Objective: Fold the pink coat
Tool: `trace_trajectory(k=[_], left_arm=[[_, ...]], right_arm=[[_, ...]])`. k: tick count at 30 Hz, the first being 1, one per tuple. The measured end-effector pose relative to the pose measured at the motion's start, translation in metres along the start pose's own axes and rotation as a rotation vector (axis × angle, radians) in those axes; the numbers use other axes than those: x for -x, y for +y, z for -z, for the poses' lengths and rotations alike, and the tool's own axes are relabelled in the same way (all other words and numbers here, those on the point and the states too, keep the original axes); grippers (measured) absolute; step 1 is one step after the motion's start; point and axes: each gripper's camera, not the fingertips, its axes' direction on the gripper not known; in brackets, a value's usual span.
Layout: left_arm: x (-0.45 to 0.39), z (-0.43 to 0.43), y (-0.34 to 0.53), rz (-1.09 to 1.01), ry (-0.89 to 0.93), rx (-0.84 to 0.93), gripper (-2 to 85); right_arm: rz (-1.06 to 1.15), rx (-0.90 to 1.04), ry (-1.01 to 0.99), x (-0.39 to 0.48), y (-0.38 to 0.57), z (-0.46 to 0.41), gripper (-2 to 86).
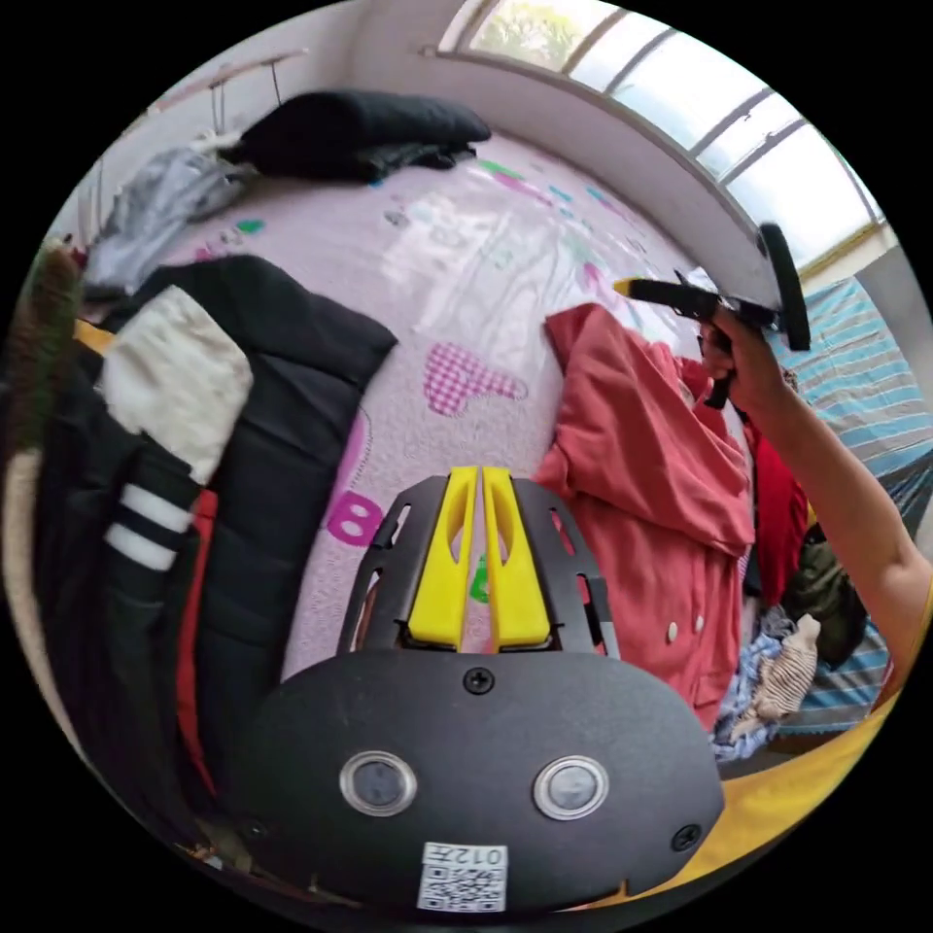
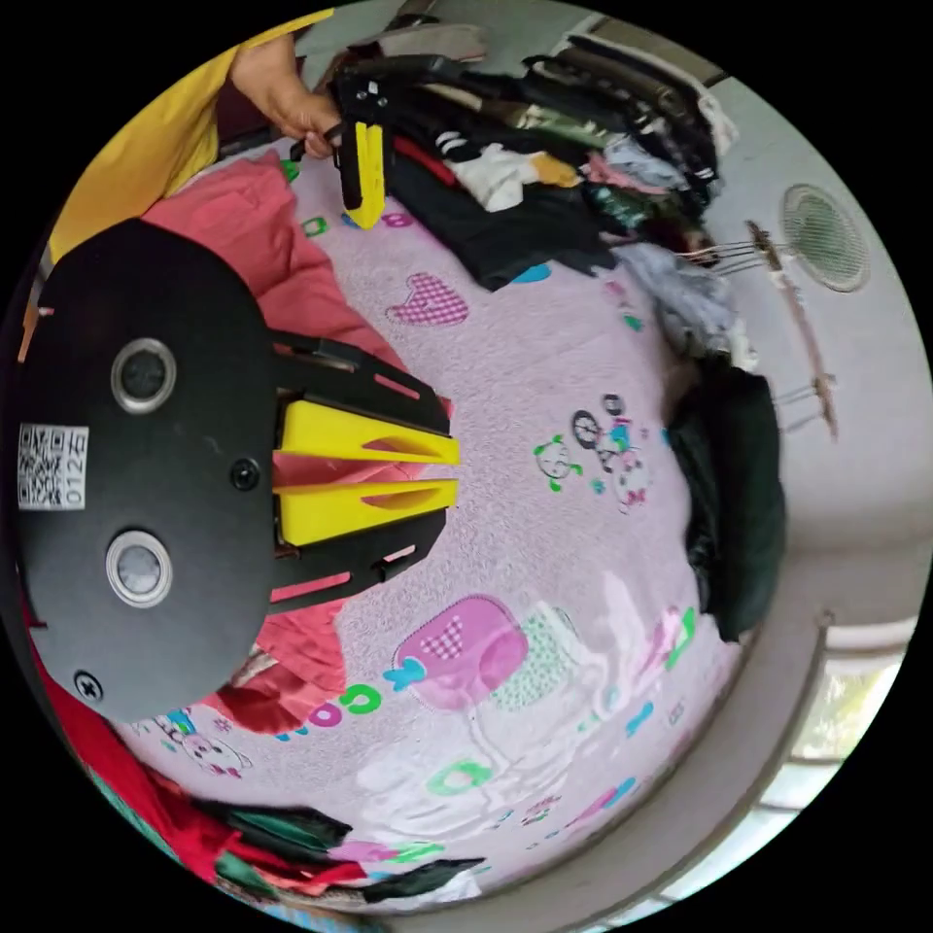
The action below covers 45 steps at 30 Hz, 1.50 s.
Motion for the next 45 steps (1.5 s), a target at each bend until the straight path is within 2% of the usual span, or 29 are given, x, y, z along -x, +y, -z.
trace_trajectory(k=[2,4,8,13,15,17,20,22,24,28,31,33,36,37,39,41,45], left_arm=[[-0.017,0.030,-0.001,-0.053,-0.088,-0.142,0.4],[-0.045,0.035,-0.015,-0.179,-0.058,-0.161,0.4],[-0.111,-0.006,-0.061,-0.422,0.033,0.008,0.3],[-0.134,-0.066,-0.079,-0.485,-0.090,0.156,0.2],[-0.127,-0.081,-0.079,-0.475,-0.160,0.186,0.2],[-0.108,-0.089,-0.078,-0.446,-0.104,0.178,0.1],[-0.084,-0.095,-0.081,-0.385,0.027,0.172,0.1],[-0.077,-0.096,-0.083,-0.376,0.072,0.171,0.2],[-0.075,-0.087,-0.084,-0.347,0.052,0.160,0.2],[-0.098,-0.049,-0.073,-0.446,-0.070,0.033,0.1],[-0.117,-0.058,-0.076,-0.543,-0.084,0.083,0.2],[-0.123,-0.075,-0.082,-0.554,-0.116,0.138,0.2],[-0.119,-0.117,-0.089,-0.532,-0.193,0.304,0.3],[-0.114,-0.127,-0.090,-0.531,-0.168,0.345,0.3],[-0.103,-0.124,-0.092,-0.509,-0.127,0.319,0.3],[-0.093,-0.102,-0.103,-0.516,-0.099,0.199,0.3],[-0.069,-0.083,-0.141,-0.508,-0.142,0.083,0.2]], right_arm=[[-0.088,-0.146,-0.082,-0.020,0.030,0.045,1.6],[-0.160,-0.249,-0.131,-0.040,0.073,0.083,1.4],[-0.430,-0.274,0.000,-0.079,0.194,0.127,1.0],[-0.531,-0.109,0.061,-0.096,0.275,0.113,0.8],[-0.553,-0.022,0.179,-0.111,0.281,0.098,0.6],[-0.586,0.008,0.200,-0.132,0.283,0.091,0.3],[-0.677,-0.036,0.071,-0.165,0.286,0.094,0.1],[-0.731,-0.020,-0.003,-0.177,0.289,0.097,0.1],[-0.796,-0.075,0.013,-0.177,0.301,0.124,0.2],[-0.716,-0.187,0.039,-0.139,0.325,0.176,0.4],[-0.628,-0.203,-0.004,-0.102,0.336,0.184,0.4],[-0.546,-0.082,-0.015,-0.082,0.333,0.163,0.3],[-0.576,0.145,0.107,-0.078,0.343,0.125,0.0],[-0.586,0.140,0.095,-0.079,0.346,0.124,0.0],[-0.640,0.093,0.052,-0.082,0.352,0.131,0.0],[-0.655,0.059,0.051,-0.079,0.352,0.140,0.0],[-0.561,-0.054,0.117,-0.050,0.335,0.161,0.1]])
